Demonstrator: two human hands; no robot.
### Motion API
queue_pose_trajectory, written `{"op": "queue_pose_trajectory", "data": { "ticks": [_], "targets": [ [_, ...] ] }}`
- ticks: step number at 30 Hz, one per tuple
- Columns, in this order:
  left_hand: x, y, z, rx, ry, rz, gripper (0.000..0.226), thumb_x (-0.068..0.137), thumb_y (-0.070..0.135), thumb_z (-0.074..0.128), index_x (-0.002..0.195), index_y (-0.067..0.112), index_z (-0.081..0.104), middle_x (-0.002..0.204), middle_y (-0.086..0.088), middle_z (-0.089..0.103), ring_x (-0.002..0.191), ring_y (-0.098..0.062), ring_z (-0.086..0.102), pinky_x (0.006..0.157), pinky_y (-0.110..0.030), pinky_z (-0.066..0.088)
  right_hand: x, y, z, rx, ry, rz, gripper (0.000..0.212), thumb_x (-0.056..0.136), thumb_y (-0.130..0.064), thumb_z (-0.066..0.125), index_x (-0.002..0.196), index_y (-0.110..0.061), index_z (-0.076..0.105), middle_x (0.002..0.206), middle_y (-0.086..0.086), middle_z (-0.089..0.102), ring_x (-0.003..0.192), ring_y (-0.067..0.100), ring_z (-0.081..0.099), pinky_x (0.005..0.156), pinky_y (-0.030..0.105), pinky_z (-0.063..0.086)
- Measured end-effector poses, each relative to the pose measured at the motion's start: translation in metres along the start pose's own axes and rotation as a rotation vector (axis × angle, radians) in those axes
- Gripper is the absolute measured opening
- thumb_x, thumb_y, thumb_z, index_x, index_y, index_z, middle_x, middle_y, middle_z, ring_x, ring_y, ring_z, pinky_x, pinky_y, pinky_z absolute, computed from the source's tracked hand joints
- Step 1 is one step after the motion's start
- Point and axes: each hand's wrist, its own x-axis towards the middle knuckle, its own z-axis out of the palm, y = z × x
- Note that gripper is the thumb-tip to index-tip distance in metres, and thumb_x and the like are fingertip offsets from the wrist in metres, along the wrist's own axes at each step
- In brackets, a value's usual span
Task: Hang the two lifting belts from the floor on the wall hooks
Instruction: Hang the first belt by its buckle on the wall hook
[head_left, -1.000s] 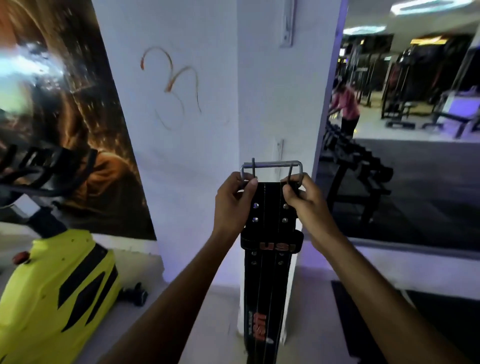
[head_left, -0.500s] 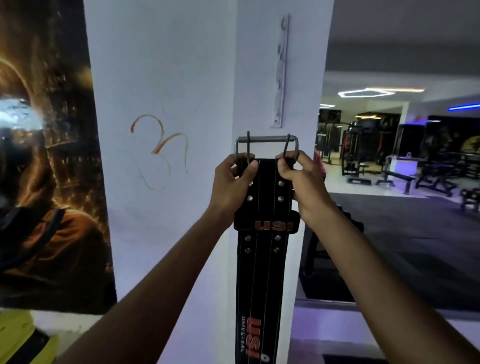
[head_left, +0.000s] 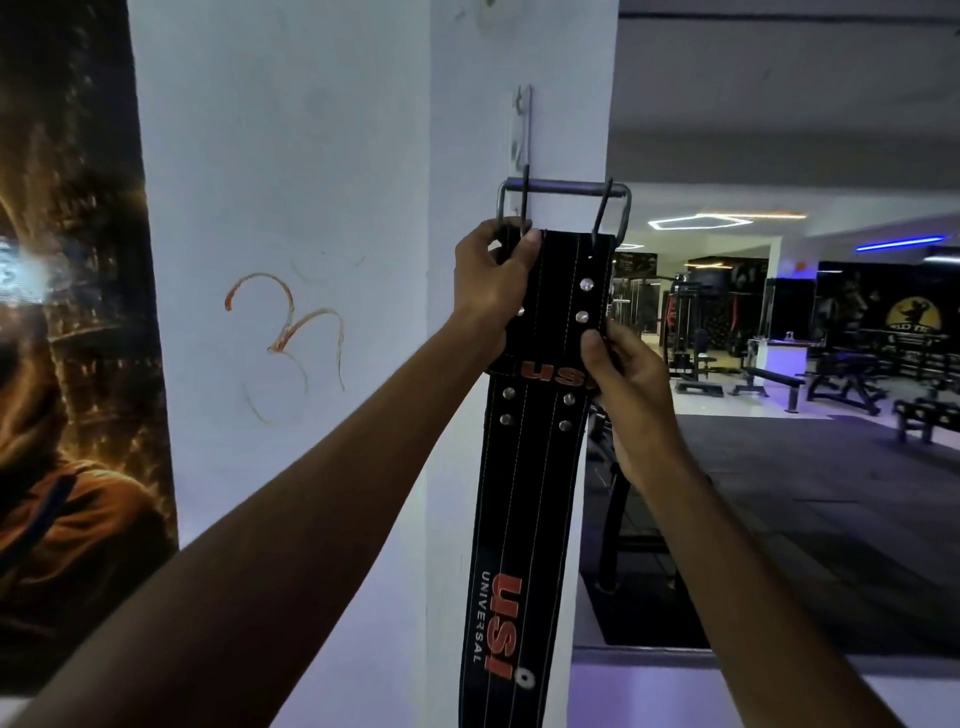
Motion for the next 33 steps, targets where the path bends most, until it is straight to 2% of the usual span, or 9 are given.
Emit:
{"op": "queue_pose_trajectory", "data": {
  "ticks": [4, 6, 9, 12, 15, 20, 24, 28, 33],
  "targets": [
    [0.006, -0.012, 0.009, -0.025, 0.016, -0.056, 0.014, 0.098, 0.016, 0.065, 0.111, 0.01, 0.068, 0.095, -0.01, 0.073, 0.085, -0.025, 0.072, 0.087, -0.051, 0.063, -0.02, 0.025, -0.015, -0.018, -0.023, 0.061, 0.02, 0.087, -0.014, 0.07, 0.102, -0.027, 0.068, 0.102, -0.01, 0.075, 0.097, 0.002, 0.071, 0.09, 0.024, 0.057],
    [0.008, -0.015, 0.012, -0.041, 0.021, -0.076, 0.009, 0.098, 0.016, 0.065, 0.106, 0.013, 0.068, 0.091, -0.01, 0.072, 0.08, -0.024, 0.07, 0.08, -0.048, 0.065, -0.039, 0.048, -0.022, -0.075, -0.038, 0.135, 0.02, 0.085, -0.012, 0.073, 0.099, -0.026, 0.068, 0.101, 0.006, 0.076, 0.094, 0.015, 0.073, 0.095, 0.037, 0.056],
    [0.014, -0.013, 0.014, -0.058, 0.039, -0.092, 0.006, 0.099, 0.016, 0.063, 0.104, 0.015, 0.066, 0.083, -0.007, 0.067, 0.07, -0.023, 0.064, 0.055, -0.032, 0.057, -0.074, 0.088, -0.035, -0.105, -0.033, 0.27, 0.027, 0.076, -0.035, 0.081, 0.093, -0.017, 0.07, 0.099, 0.027, 0.068, 0.097, 0.041, 0.065, 0.088, 0.045, 0.054],
    [0.016, -0.013, 0.016, -0.054, 0.07, -0.113, 0.007, 0.099, 0.016, 0.063, 0.106, 0.014, 0.065, 0.08, -0.005, 0.066, 0.065, -0.022, 0.063, 0.05, -0.027, 0.05, -0.111, 0.123, -0.054, -0.171, -0.108, 0.428, 0.037, 0.067, -0.043, 0.086, 0.088, -0.017, 0.072, 0.082, -0.002, 0.078, 0.082, 0.018, 0.074, 0.073, 0.023, 0.059],
    [0.015, -0.013, 0.015, -0.045, 0.06, -0.124, 0.01, 0.1, 0.016, 0.063, 0.109, 0.012, 0.065, 0.087, -0.009, 0.067, 0.069, -0.023, 0.065, 0.058, -0.034, 0.053, -0.137, 0.142, -0.07, -0.25, -0.218, 0.548, 0.036, 0.067, -0.042, 0.085, 0.074, -0.014, 0.063, 0.052, -0.014, 0.064, 0.053, -0.004, 0.058, 0.054, 0.009, 0.045],
    [0.017, -0.02, 0.014, -0.018, 0.069, -0.149, 0.01, 0.1, 0.016, 0.063, 0.109, 0.013, 0.064, 0.088, -0.01, 0.066, 0.067, -0.024, 0.062, 0.047, -0.025, 0.049, -0.093, 0.13, -0.065, -0.233, -0.265, 0.486, 0.011, 0.08, -0.018, 0.078, 0.088, -0.019, 0.07, 0.075, -0.009, 0.077, 0.073, 0.001, 0.07, 0.067, 0.012, 0.054],
    [0.016, -0.023, 0.018, 0.006, 0.057, -0.147, 0.007, 0.1, 0.017, 0.063, 0.106, 0.013, 0.065, 0.084, -0.007, 0.064, 0.064, -0.021, 0.061, 0.046, -0.025, 0.047, -0.034, 0.097, -0.048, -0.136, -0.145, 0.298, 0.025, 0.079, -0.022, 0.079, 0.101, -0.012, 0.074, 0.101, 0.009, 0.077, 0.091, 0.014, 0.072, 0.084, 0.025, 0.055],
    [0.015, -0.025, 0.02, 0.002, 0.033, -0.148, 0.002, 0.099, 0.016, 0.063, 0.099, 0.016, 0.064, 0.089, -0.012, 0.066, 0.074, -0.028, 0.063, 0.058, -0.036, 0.051, -0.056, 0.117, -0.045, -0.164, -0.122, 0.361, 0.023, 0.076, -0.026, 0.081, 0.094, -0.015, 0.072, 0.087, 0.0, 0.077, 0.079, 0.009, 0.072, 0.068, 0.017, 0.057],
    [0.018, -0.027, 0.014, -0.024, 0.018, -0.146, 0.003, 0.099, 0.015, 0.064, 0.101, 0.013, 0.065, 0.092, -0.015, 0.067, 0.077, -0.028, 0.065, 0.059, -0.034, 0.058, -0.145, 0.177, -0.06, -0.201, -0.19, 0.576, 0.07, 0.047, -0.062, 0.088, 0.095, -0.014, 0.073, 0.083, 0.0, 0.079, 0.08, 0.015, 0.075, 0.065, 0.016, 0.055]
  ]
}}
